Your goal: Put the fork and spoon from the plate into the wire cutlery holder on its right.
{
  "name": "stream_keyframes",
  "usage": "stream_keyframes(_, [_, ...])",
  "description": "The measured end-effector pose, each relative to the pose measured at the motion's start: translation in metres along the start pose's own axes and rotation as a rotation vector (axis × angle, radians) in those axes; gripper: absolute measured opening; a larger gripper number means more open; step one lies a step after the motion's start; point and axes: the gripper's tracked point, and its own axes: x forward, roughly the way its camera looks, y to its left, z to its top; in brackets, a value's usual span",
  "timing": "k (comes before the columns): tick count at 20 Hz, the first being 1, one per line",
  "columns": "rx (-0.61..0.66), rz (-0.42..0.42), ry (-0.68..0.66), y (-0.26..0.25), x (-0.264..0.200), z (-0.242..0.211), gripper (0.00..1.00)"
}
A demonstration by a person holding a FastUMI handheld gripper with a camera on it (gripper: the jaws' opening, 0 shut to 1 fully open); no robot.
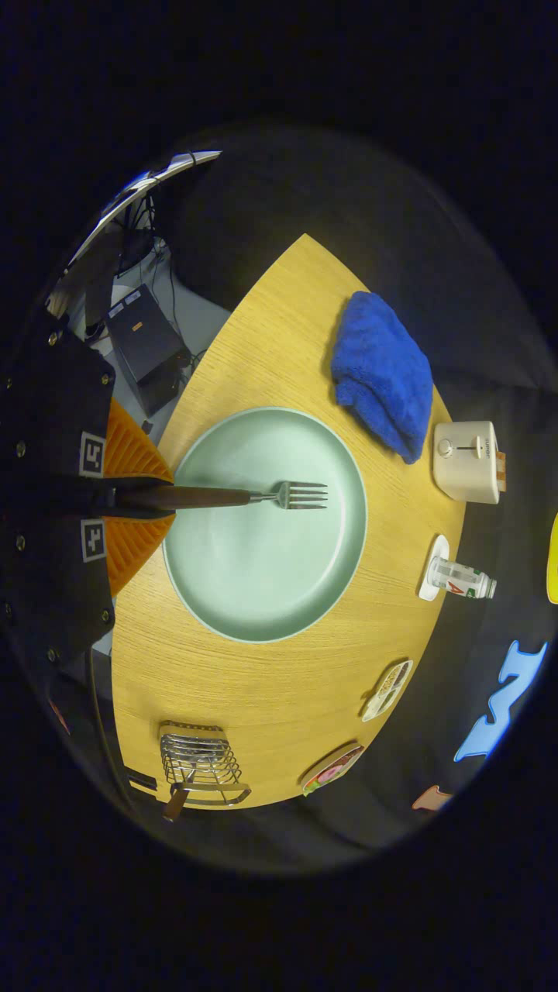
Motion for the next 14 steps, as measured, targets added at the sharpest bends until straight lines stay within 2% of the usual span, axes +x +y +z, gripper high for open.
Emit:
stream_keyframes(4, [0.014, -0.017, -0.094, -0.006, -0.016, 0.030, 0.05])
stream_keyframes(8, [0.087, -0.060, -0.171, -0.027, -0.036, 0.058, 0.05])
stream_keyframes(11, [0.162, -0.111, -0.226, -0.054, -0.052, 0.071, 0.05])
stream_keyframes(14, [0.255, -0.204, -0.260, -0.095, -0.071, 0.077, 0.05])
